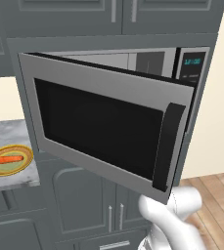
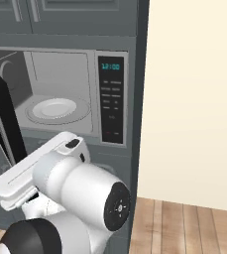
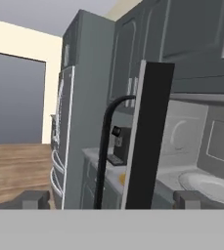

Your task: Pick the carrot from the counter and place it in the microwave. Then turn on the microwave.

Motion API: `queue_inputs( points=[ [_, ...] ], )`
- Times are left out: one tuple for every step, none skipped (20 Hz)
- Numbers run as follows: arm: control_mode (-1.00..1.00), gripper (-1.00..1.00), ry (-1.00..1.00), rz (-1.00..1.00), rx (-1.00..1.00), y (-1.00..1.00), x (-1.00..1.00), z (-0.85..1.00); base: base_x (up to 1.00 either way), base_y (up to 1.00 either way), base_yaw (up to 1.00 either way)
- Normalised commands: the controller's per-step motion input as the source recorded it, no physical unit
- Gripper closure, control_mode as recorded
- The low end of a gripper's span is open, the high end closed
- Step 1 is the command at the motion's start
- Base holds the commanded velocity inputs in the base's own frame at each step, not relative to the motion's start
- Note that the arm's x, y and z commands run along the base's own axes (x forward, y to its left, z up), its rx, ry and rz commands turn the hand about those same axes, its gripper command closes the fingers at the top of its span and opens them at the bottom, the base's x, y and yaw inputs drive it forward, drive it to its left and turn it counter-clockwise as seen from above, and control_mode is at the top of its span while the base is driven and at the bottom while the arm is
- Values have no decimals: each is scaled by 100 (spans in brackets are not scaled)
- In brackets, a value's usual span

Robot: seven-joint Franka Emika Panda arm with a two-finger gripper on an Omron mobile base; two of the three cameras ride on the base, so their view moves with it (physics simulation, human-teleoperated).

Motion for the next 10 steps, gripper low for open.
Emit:
queue_inputs(
  points=[
    [-100,-100,-10,6,-1,11,21,-18,0,0,0],
    [-100,-100,-10,5,-1,11,22,-16,0,0,0],
    [-100,-100,-10,5,-1,11,22,-16,0,0,0],
    [-100,-100,-8,5,0,11,23,-15,0,0,0],
    [-100,-100,-8,5,0,12,24,-15,0,0,0],
    [-100,-100,-8,5,-1,12,23,-14,0,0,0],
    [-100,-100,-8,5,0,14,24,-14,0,0,0],
    [-100,-100,-8,5,-1,15,23,-14,0,0,0],
    [-100,-100,-8,5,-1,16,22,-15,0,0,0],
    [-100,-100,-8,5,-1,16,20,-16,0,0,0]
  ],
)
